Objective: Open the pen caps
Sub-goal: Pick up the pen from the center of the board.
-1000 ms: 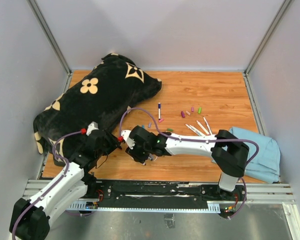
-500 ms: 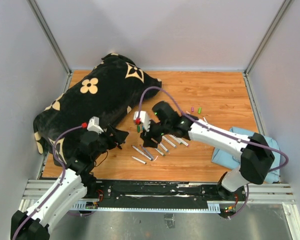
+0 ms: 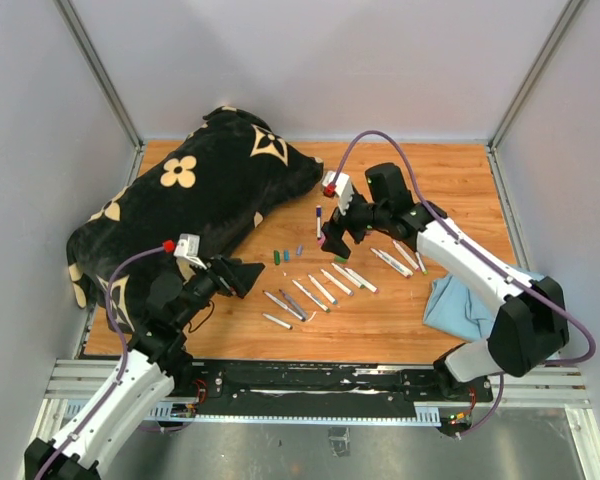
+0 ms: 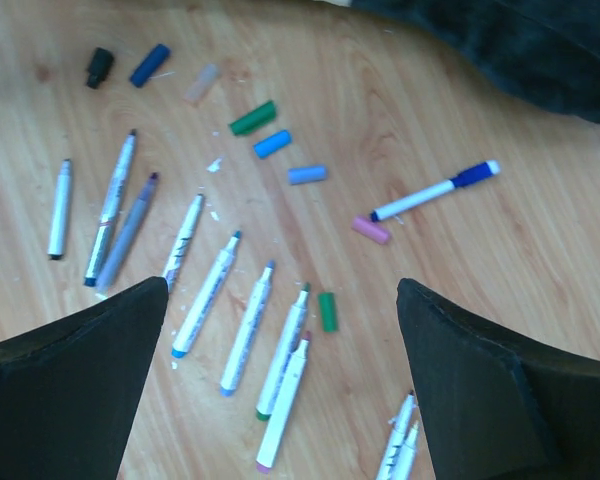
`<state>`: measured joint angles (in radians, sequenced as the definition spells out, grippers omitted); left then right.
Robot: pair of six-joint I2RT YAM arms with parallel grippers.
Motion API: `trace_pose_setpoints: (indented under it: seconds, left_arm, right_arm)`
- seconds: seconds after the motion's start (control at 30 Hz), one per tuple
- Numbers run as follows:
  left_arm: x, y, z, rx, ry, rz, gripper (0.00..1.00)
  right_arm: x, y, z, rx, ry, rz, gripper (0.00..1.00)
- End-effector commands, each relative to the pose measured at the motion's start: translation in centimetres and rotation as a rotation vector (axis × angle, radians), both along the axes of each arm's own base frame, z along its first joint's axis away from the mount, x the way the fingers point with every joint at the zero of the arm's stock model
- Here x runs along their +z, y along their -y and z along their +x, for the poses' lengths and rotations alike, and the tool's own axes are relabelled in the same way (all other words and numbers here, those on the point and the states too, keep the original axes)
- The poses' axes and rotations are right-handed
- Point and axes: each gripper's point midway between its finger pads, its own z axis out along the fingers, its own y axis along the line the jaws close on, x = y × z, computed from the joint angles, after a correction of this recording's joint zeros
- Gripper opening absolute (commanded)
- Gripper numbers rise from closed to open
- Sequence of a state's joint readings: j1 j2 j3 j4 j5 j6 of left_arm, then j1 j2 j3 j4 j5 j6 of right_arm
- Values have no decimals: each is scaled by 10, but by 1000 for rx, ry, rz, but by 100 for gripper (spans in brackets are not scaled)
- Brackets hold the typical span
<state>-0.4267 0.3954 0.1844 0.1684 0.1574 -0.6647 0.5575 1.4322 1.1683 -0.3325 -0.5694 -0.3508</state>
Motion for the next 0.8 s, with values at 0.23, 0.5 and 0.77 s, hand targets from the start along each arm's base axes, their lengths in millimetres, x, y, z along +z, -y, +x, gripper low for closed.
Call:
trace_pose_setpoints:
  seconds: [0.23, 0.5, 0.77]
  left_arm:
    - [10, 3, 11, -32, 63, 128, 99]
    - [8, -5, 11, 11, 83, 137, 99]
    - [0, -8, 11, 25, 77, 140, 99]
  right_arm:
    - [-13, 23, 78, -206, -17, -100, 98]
    - [-44, 17, 119, -307, -97, -162, 99]
    - [-93, 15, 145, -446, -230, -239, 81]
